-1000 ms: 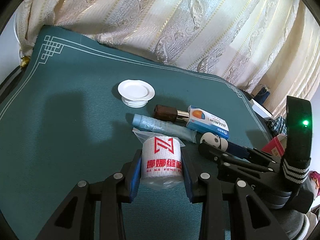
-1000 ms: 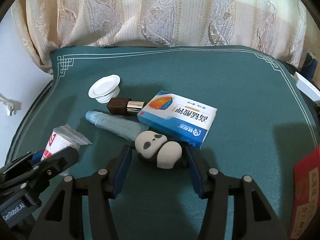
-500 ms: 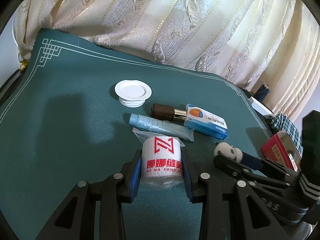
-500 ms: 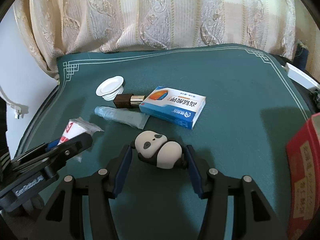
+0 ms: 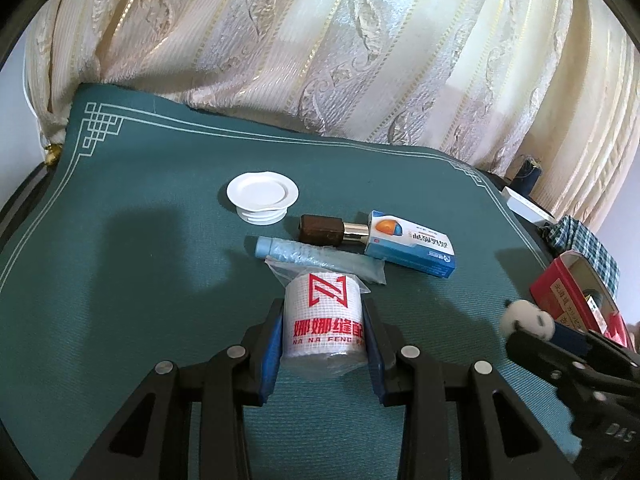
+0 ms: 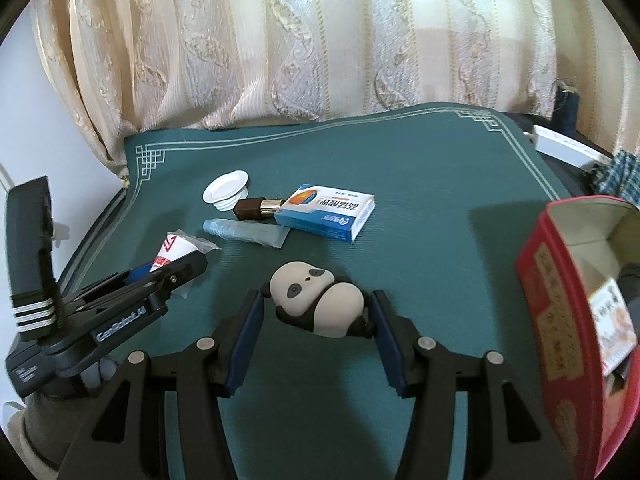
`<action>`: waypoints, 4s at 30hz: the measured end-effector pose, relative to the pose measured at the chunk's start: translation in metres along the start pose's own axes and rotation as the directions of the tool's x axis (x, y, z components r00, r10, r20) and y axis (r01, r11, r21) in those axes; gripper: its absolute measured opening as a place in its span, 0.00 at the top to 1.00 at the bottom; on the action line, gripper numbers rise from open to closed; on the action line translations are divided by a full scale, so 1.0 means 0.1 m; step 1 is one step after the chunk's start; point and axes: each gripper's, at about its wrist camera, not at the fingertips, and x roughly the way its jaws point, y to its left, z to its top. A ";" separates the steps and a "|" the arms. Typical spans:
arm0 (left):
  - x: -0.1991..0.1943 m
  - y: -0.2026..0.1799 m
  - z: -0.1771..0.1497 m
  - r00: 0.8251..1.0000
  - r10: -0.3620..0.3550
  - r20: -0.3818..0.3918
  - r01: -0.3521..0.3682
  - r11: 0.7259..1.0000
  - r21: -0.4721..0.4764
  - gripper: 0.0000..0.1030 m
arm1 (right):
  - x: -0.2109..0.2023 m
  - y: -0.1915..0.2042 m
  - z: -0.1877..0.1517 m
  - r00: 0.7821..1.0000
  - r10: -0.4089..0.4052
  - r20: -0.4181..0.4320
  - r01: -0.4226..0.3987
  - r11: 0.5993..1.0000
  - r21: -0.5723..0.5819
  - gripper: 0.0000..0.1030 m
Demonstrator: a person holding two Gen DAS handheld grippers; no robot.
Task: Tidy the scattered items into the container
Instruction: 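Lift the bandage roll and panda toy off the table, then carry the bandage roll and panda toy into the red tin and release, then move both open grippers back to the items on the table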
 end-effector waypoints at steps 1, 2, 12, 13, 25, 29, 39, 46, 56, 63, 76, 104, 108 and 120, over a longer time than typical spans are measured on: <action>0.00 -0.01 0.00 1.000 0.002 0.002 -0.002 1.000 0.002 0.64 | -0.04 -0.01 -0.01 1.000 -0.003 0.005 0.003 1.000 0.002 0.44; -0.01 -0.01 0.00 1.000 0.003 0.004 -0.003 1.000 0.005 0.64 | -0.08 -0.01 -0.02 1.000 -0.006 0.009 0.006 1.000 0.004 0.44; -0.03 -0.08 -0.02 1.000 -0.010 0.009 0.010 1.000 0.018 0.64 | -0.42 -0.08 -0.13 0.998 -0.048 0.045 0.047 0.999 0.023 0.44; -0.03 -0.10 -0.03 1.000 -0.012 0.010 0.012 1.000 0.022 0.64 | -0.46 -0.11 -0.14 0.997 -0.054 0.051 0.053 0.998 0.030 0.44; -0.17 -0.35 -0.09 0.997 -0.081 0.009 0.081 0.995 0.051 0.64 | -1.14 -0.58 -0.34 0.981 -0.140 0.135 0.124 0.985 0.119 0.44; -0.29 -0.61 -0.16 0.991 -0.130 0.012 0.129 0.988 0.087 0.64 | -1.43 -0.90 -0.42 0.965 -0.203 0.168 0.172 0.968 0.183 0.44; -0.58 -1.36 -0.18 0.968 -0.251 0.006 0.246 0.953 0.178 0.64 | -1.88 -1.54 -0.59 0.925 -0.311 0.219 0.241 0.925 0.295 0.44; -0.70 -1.95 -0.26 0.936 -0.351 -0.038 0.350 0.906 0.238 0.64 | -1.98 -1.79 -0.70 0.919 -0.325 0.224 0.244 0.914 0.324 0.44; -0.77 -2.68 -0.35 0.897 -0.431 -0.098 0.437 0.835 0.333 0.64 | -2.11 -2.05 -0.77 0.912 -0.334 0.240 0.237 0.903 0.358 0.44; -0.69 -2.94 -0.44 0.881 -0.451 -0.147 0.472 0.806 0.358 0.64 | -2.13 -2.13 -0.77 0.911 -0.332 0.245 0.232 0.903 0.362 0.44; -0.64 -2.94 -0.43 0.879 -0.453 -0.148 0.475 0.814 0.333 0.45 | -2.10 -2.13 -0.75 0.913 -0.323 0.250 0.222 0.906 0.359 0.43; -0.57 -1.65 -0.14 0.948 -0.317 -0.028 0.317 0.934 0.164 0.45 | -1.77 -1.25 -0.40 0.936 -0.225 0.272 0.169 0.962 0.213 0.37; -0.53 -1.38 -0.11 0.958 -0.287 -0.021 0.287 0.949 0.131 0.45 | -1.62 -0.98 -0.31 0.946 -0.181 0.267 0.141 0.977 0.161 0.34; -0.32 -0.37 0.07 0.987 -0.159 -0.001 0.159 0.987 0.003 0.45 | -0.94 -0.14 0.01 0.981 -0.051 0.190 0.055 0.998 -0.016 0.24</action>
